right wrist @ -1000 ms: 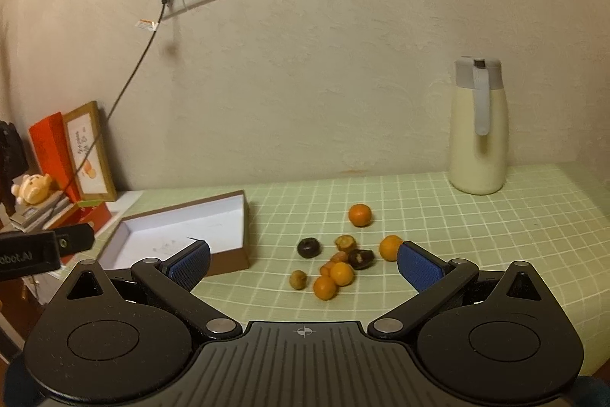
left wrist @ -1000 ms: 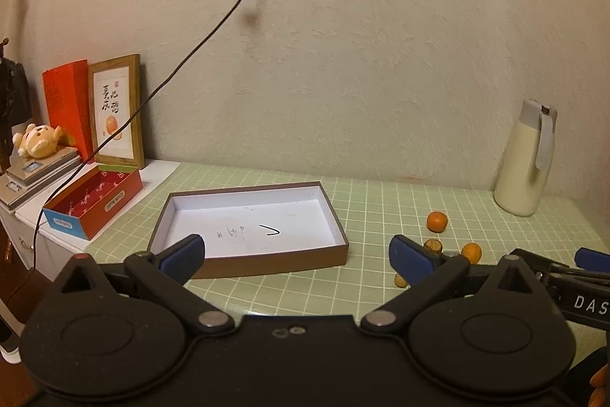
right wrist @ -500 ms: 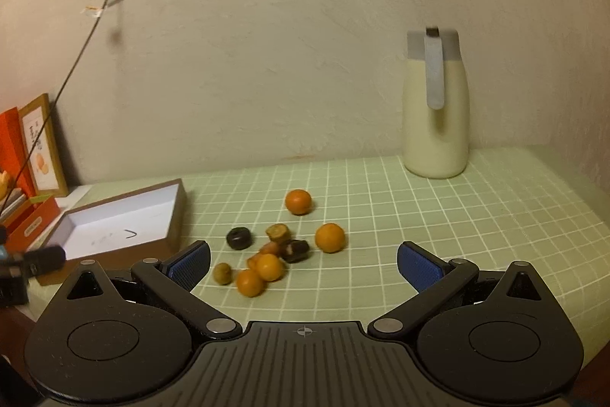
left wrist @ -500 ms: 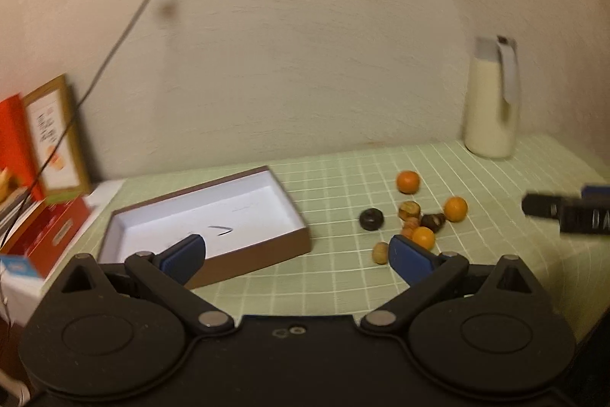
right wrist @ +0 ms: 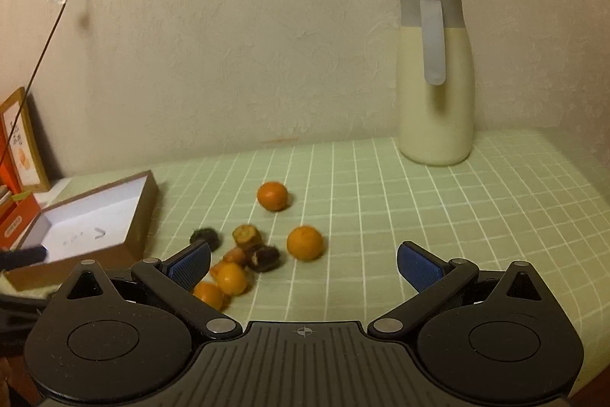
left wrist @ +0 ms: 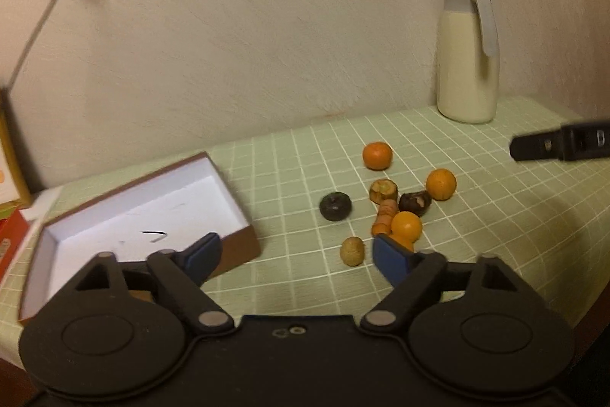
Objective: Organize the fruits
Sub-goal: 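Move both tools forward toward the fruit pile, then close the left tool on a small tan fruit while the right tool grasps a tangerine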
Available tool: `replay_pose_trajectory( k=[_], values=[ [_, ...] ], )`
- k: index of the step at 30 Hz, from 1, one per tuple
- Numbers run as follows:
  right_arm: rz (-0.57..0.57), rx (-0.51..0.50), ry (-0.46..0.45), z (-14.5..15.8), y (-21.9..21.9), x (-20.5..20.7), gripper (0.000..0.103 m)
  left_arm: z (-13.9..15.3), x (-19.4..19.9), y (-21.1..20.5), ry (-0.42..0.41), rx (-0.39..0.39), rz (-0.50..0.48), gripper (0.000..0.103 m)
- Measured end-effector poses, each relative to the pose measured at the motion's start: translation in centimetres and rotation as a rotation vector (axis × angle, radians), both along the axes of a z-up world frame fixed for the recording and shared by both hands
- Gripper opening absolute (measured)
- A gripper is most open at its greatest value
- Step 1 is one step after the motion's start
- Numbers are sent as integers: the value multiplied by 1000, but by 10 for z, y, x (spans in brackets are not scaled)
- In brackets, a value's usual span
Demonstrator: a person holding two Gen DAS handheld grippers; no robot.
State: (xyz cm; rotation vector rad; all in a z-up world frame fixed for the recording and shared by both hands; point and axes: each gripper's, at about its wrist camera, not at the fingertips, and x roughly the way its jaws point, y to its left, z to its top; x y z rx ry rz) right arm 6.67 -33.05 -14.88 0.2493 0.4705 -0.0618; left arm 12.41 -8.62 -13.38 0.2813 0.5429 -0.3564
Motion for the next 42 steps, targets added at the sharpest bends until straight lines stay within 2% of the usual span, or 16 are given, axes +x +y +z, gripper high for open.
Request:
replay_pose_trajectory(
  k=[5, 10, 11, 15, 17, 25, 32, 38, 40, 41, 42],
  values=[
    [-15, -26, -40, -3, 2, 17, 103, -20, 20, -15, 46, -3, -53, 63],
    [-44, 0, -70, -11, -2, 25, 103, -39, 30, -24, 81, 7, -84, 61],
    [-47, 7, -70, -13, -3, 26, 103, -43, 32, -26, 89, 10, -84, 58],
    [-50, 40, -39, -21, -9, 31, 103, -52, 41, -29, 100, 7, -72, 53],
    [-57, 47, -32, -24, -11, 32, 103, -55, 46, -30, 107, -3, -63, 47],
    [-88, 92, -17, -30, -26, 33, 103, -64, 54, -38, 121, -9, -69, 40],
    [-57, 52, -2, -30, -19, 41, 103, -70, 60, -42, 141, -17, -59, 26],
    [-24, 35, 56, -42, -19, 63, 103, -74, 66, -39, 157, -41, -37, 25],
    [-22, 44, 71, -47, -23, 70, 98, -74, 68, -39, 156, -44, -33, 25],
    [-19, 46, 82, -49, -23, 75, 86, -74, 69, -40, 155, -47, -32, 25],
    [-8, 48, 97, -51, -24, 81, 80, -74, 70, -40, 155, -52, -29, 25]
  ],
)
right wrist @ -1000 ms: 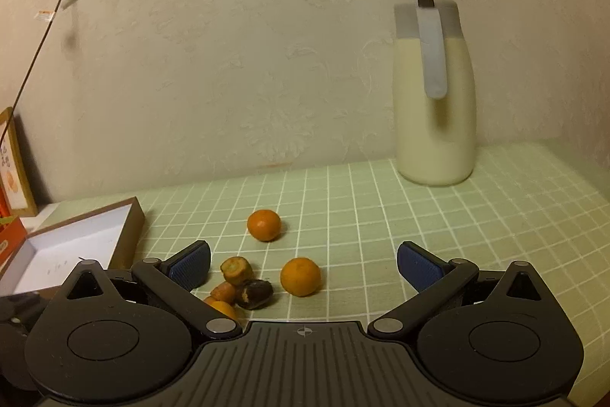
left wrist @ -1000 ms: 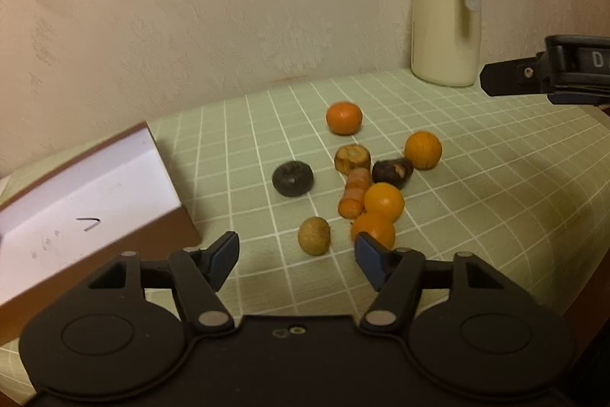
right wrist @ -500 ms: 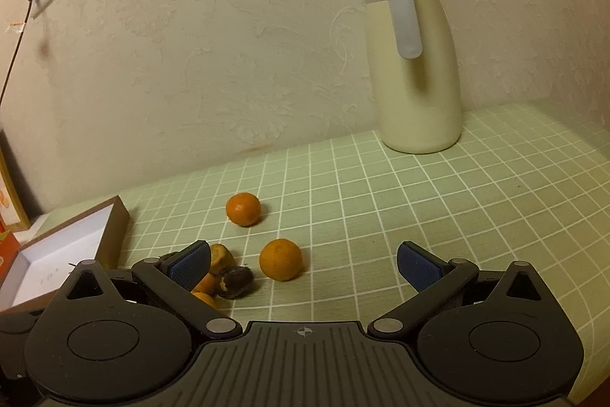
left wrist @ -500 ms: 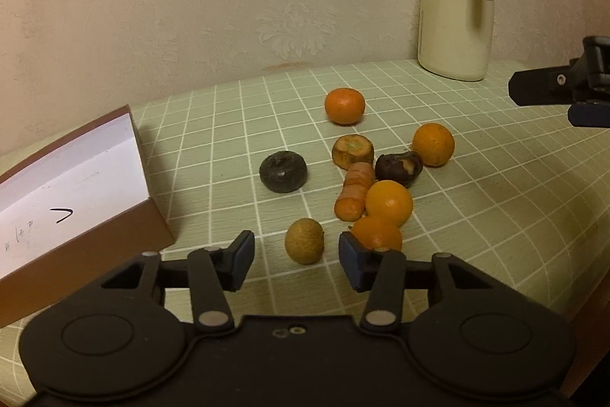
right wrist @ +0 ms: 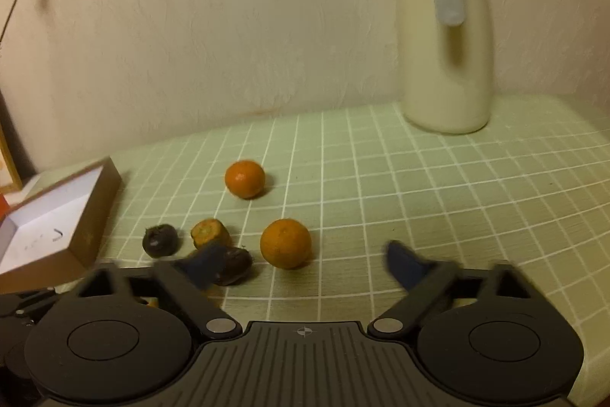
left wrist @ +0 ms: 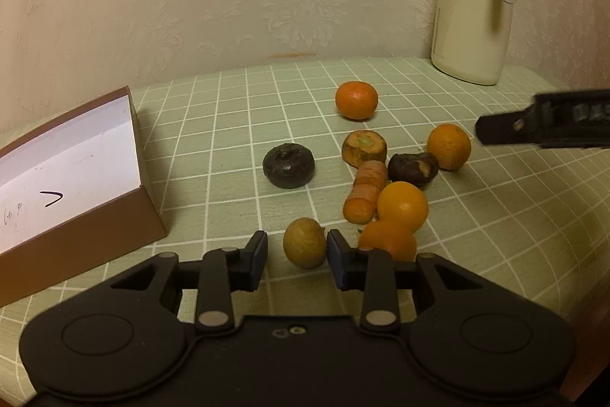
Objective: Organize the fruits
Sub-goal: 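Close the left tool on a small tan fruit while the right tool grasps a tangerine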
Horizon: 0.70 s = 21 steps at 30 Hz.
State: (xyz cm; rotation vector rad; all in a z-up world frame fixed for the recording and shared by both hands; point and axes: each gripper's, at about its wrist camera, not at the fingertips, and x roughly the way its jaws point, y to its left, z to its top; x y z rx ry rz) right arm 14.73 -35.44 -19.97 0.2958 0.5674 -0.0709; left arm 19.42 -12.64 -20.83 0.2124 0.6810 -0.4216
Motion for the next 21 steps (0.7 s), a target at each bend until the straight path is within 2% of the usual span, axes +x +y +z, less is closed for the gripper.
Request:
replay_pose_trajectory(
  k=[5, 6, 7, 9, 19, 21],
  values=[
    [11, -13, 20, -6, 2, 18, 79, -1, 5, -1, 2, -22, 22, 25],
    [12, -18, 21, -6, 2, 21, 75, -2, 5, -2, 0, -24, 25, 25],
    [16, -23, 22, -7, 3, 25, 64, -2, 5, -2, -1, -25, 26, 25],
    [23, -25, 35, -9, 4, 32, 52, -2, 6, -2, 0, -31, 27, 24],
    [35, -14, 73, -17, 8, 53, 50, -3, 5, 0, -2, -53, 47, 23],
    [34, 6, 83, -20, 7, 56, 49, -2, 5, 0, 1, -58, 48, 18]
  ],
)
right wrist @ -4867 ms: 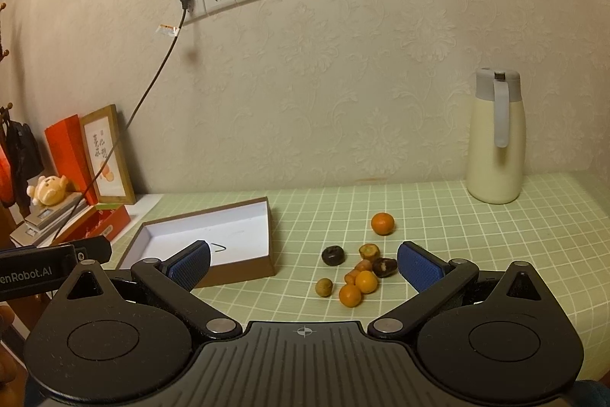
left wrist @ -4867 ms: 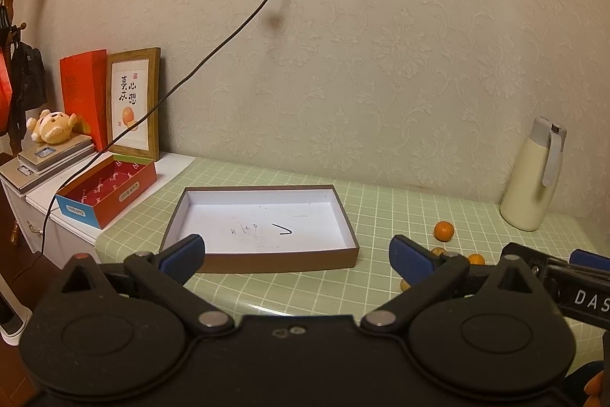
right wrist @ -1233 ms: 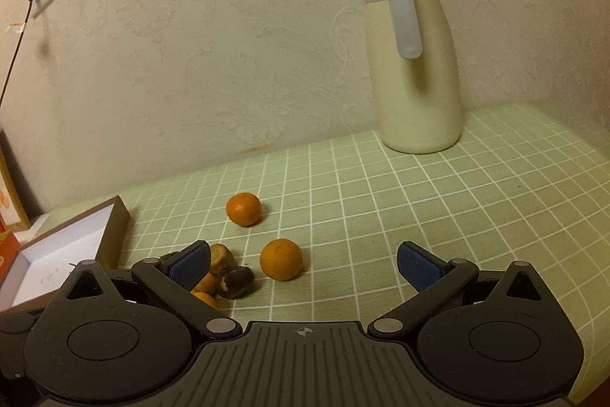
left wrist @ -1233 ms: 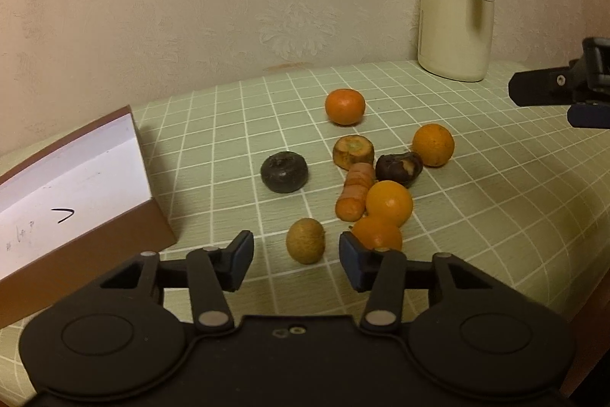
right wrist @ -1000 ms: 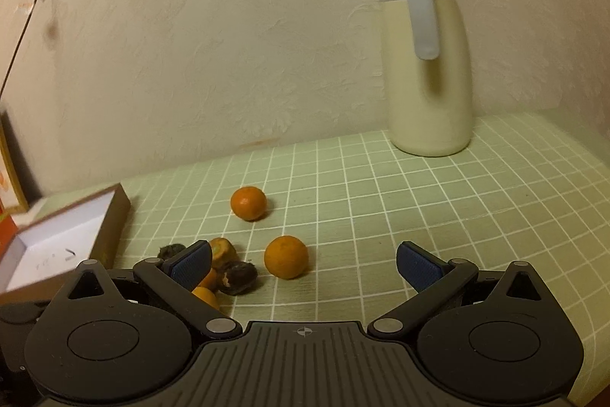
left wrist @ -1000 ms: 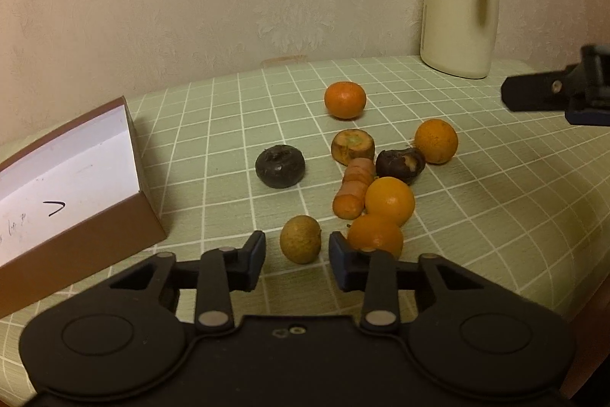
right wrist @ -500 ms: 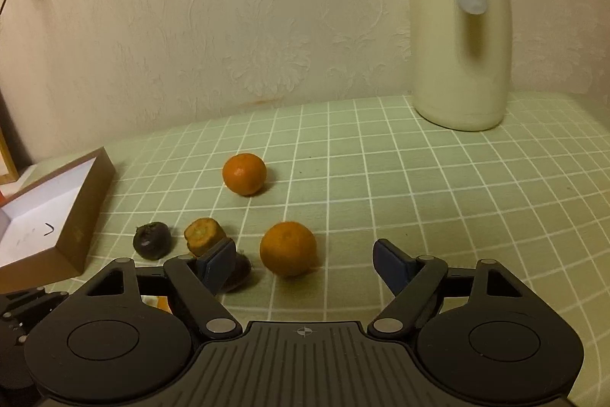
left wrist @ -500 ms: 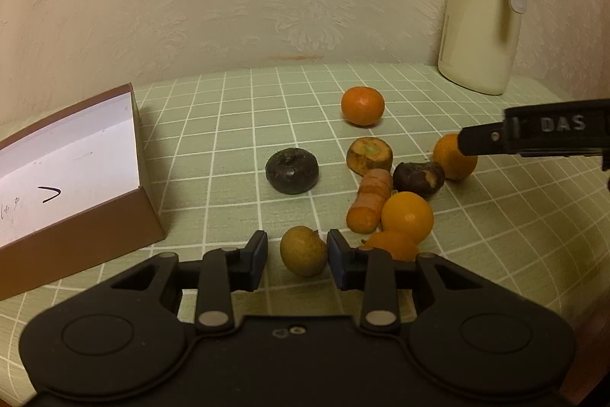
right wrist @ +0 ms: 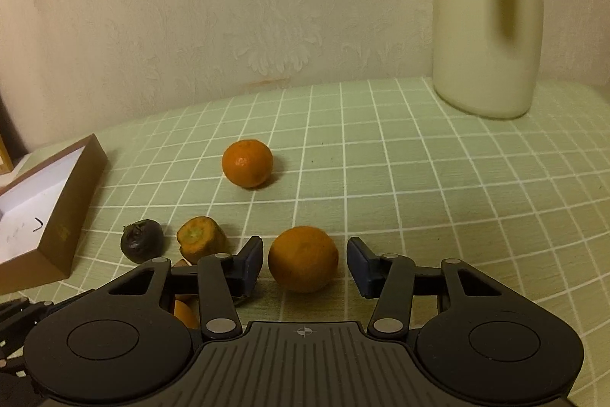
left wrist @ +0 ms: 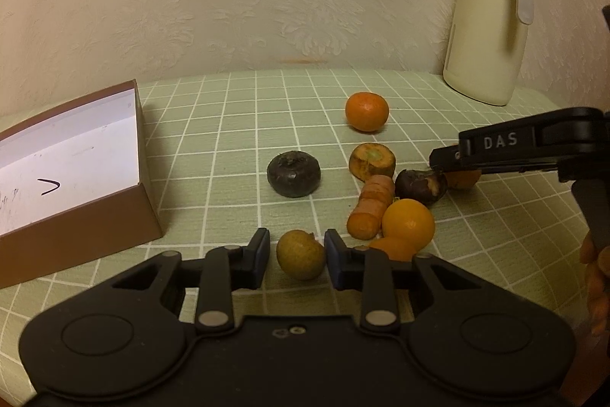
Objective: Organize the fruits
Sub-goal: 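Close the left tool on a small tan fruit while the right tool grasps a tangerine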
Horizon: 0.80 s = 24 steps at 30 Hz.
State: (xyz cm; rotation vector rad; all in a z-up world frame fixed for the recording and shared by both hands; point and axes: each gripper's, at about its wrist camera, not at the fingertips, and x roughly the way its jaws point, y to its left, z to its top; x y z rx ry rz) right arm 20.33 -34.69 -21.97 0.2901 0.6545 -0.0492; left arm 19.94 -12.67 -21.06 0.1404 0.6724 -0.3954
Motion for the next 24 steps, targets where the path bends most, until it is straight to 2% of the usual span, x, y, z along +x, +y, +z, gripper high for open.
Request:
replay_pose_trajectory(
  k=[2, 17, 24],
  values=[
    [10, 9, 0, -1, 1, 1, 40, 0, 0, 1, 4, -7, 4, 16],
    [11, -5, 4, -1, 5, -2, 40, 1, -7, -3, -7, 12, 8, 16],
    [4, -8, -26, 4, 8, -15, 39, 3, -6, 5, -1, -17, 43, 15]
  ],
)
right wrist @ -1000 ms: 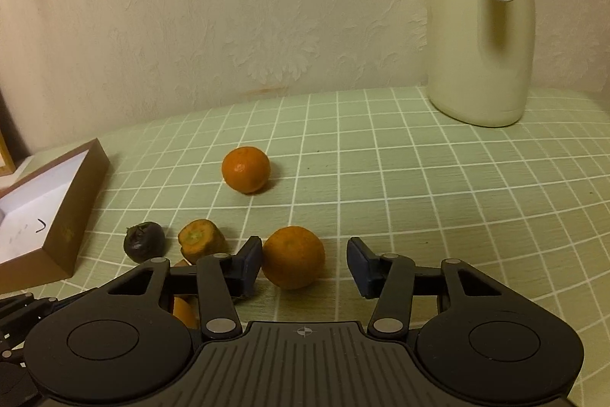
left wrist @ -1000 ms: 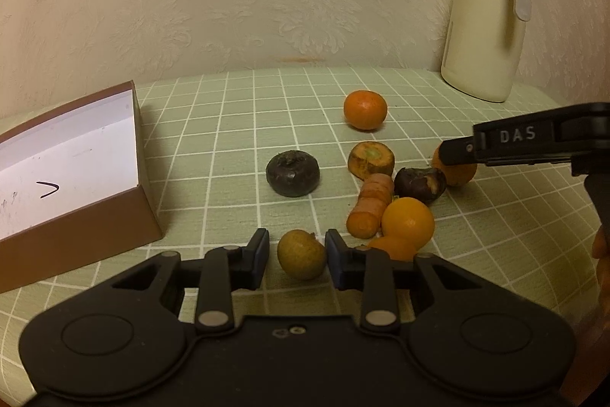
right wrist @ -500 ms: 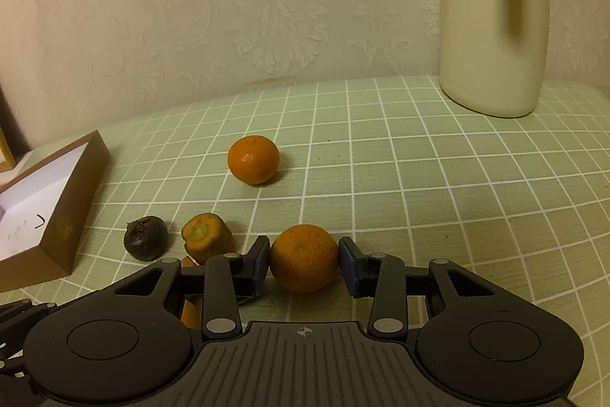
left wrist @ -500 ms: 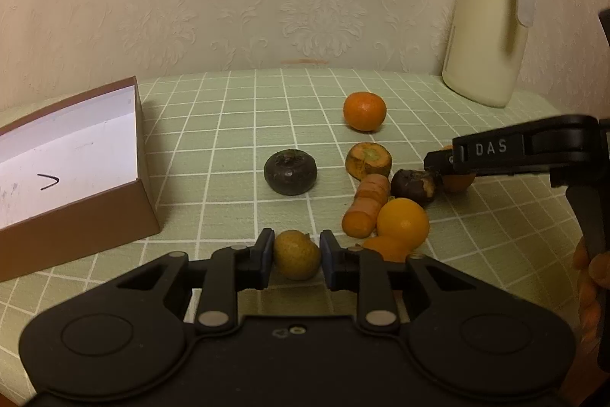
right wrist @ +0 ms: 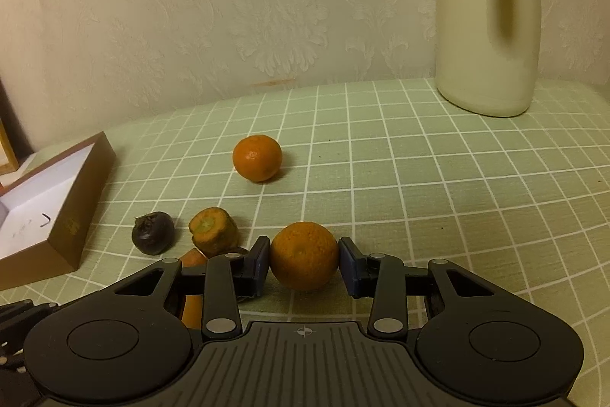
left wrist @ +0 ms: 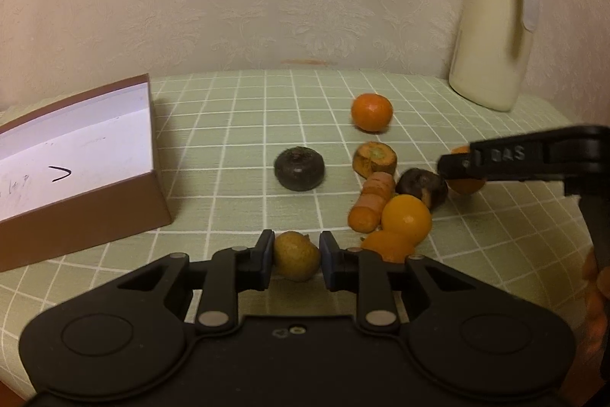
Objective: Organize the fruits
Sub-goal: 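Close the left tool on a small tan fruit while the right tool grasps a tangerine, then carry the tan fruit and tangerine in both tools over the white box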
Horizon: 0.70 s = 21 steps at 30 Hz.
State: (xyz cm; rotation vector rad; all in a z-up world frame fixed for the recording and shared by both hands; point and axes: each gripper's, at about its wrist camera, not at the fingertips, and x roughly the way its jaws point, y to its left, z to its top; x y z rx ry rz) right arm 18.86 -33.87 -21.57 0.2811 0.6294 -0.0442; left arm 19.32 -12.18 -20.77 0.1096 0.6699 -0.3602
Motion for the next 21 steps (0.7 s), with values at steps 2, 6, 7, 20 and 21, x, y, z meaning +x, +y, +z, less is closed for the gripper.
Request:
replay_pose_trajectory(
  k=[2, 6, 7, 20, 21],
  values=[
    [-1, -2, -3, 1, 0, -3, 39, 3, -1, 2, -9, -2, 2, 15],
    [-5, 8, -23, 8, 2, -12, 39, 7, -2, 8, -14, -2, 19, 15],
    [0, 1, -32, 11, 4, -14, 39, 10, -3, 10, -22, -3, 23, 15],
    [125, -1, -108, 42, 54, -34, 39, 42, -20, 45, -99, -8, 88, 15],
    [141, -3, -112, 43, 60, -35, 39, 44, -22, 49, -105, -7, 95, 15]
  ],
)
